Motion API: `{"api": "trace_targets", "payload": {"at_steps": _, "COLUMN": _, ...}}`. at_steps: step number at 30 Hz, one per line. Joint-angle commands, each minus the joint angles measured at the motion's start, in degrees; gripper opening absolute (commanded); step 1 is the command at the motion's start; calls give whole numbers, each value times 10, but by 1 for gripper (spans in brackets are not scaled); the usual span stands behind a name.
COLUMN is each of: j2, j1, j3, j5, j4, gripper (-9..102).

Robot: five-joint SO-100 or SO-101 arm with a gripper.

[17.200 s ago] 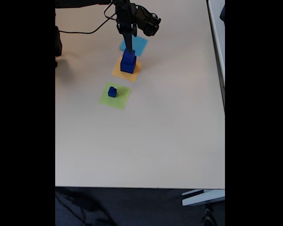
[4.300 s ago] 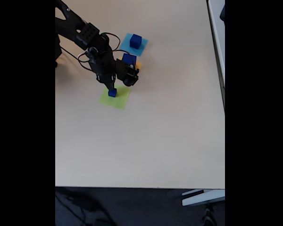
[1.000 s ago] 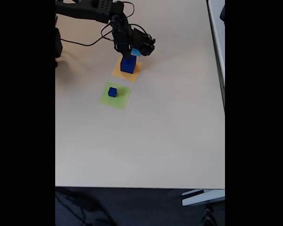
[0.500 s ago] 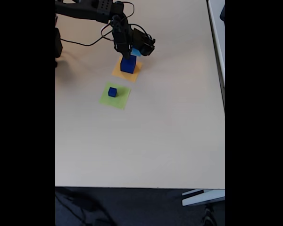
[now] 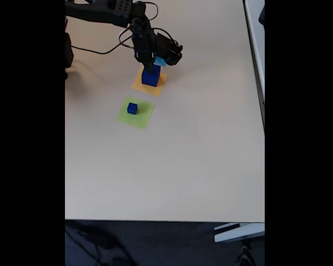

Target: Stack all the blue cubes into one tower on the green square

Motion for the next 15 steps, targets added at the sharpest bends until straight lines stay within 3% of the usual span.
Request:
{"api": "trace_targets", "payload": {"at_steps": 1, "j2": 37, "j1": 0, "j3": -33, "j5": -13, "j4": 0, "gripper": 13}}
{"api": "trace_targets", "payload": {"at_steps": 15, "j2": 90, "j1": 35, "j3": -190, "j5": -81, "j4": 62, "gripper": 14}}
